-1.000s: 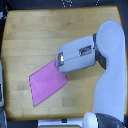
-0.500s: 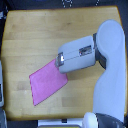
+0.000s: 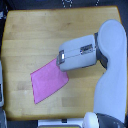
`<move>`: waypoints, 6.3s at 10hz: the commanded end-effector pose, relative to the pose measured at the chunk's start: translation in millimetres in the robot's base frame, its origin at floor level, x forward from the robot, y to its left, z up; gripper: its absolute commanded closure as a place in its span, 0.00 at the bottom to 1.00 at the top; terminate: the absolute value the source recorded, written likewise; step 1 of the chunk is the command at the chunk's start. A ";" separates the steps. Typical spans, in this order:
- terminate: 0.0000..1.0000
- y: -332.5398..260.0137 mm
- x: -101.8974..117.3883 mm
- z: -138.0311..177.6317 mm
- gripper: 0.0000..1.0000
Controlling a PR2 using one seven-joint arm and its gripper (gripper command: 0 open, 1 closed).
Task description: Folding a cloth
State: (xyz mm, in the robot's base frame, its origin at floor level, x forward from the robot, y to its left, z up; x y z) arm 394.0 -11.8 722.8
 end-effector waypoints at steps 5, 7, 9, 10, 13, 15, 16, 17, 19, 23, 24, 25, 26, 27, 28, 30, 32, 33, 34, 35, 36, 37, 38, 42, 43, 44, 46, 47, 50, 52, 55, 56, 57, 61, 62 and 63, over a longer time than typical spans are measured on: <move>0.00 -13.2 22.0 8.2 1.00; 0.00 -16.9 33.6 12.8 1.00; 0.00 -19.6 40.4 23.0 1.00; 0.00 -20.0 45.3 32.0 1.00; 0.00 -2.5 57.2 62.4 1.00; 0.00 20.9 51.3 79.9 1.00; 0.00 25.0 49.0 82.7 1.00; 0.00 34.8 40.7 87.4 1.00; 0.00 49.7 18.7 92.4 1.00; 0.00 98.3 -6.0 90.0 1.00; 0.00 120.4 -13.8 85.0 1.00; 0.00 121.3 -13.8 84.5 1.00; 0.00 132.4 -13.5 79.9 1.00; 0.00 133.4 -13.1 79.8 1.00; 0.00 144.2 -14.3 78.5 1.00; 0.00 157.9 -15.6 78.4 1.00; 0.00 171.0 -20.8 75.9 1.00; 0.00 172.8 -25.6 79.4 1.00; 0.00 171.5 -28.1 80.3 1.00; 0.00 171.1 -31.7 79.8 1.00; 0.00 171.1 -33.0 78.8 1.00; 0.00 169.5 -34.5 76.5 1.00; 0.00 167.9 -34.4 76.2 1.00; 0.00 178.2 -24.6 71.0 0.00; 0.00 177.2 -22.8 70.8 0.00; 0.00 178.3 -20.8 70.5 0.00; 0.00 178.7 -20.8 68.7 0.00; 0.00 178.7 -19.3 69.4 0.00; 0.00 172.9 -22.6 68.7 0.00; 0.00 166.8 -20.6 68.0 0.00; 0.00 150.5 0.0 84.4 0.00; 0.00 139.6 11.2 94.8 0.00; 0.00 115.8 31.7 110.3 0.00; 0.00 22.7 80.9 147.6 0.00; 0.00 -5.8 89.5 154.5 0.00; 0.00 -29.7 95.0 160.8 0.00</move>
State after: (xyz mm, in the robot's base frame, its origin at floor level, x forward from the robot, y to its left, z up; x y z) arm 444.2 71.3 844.8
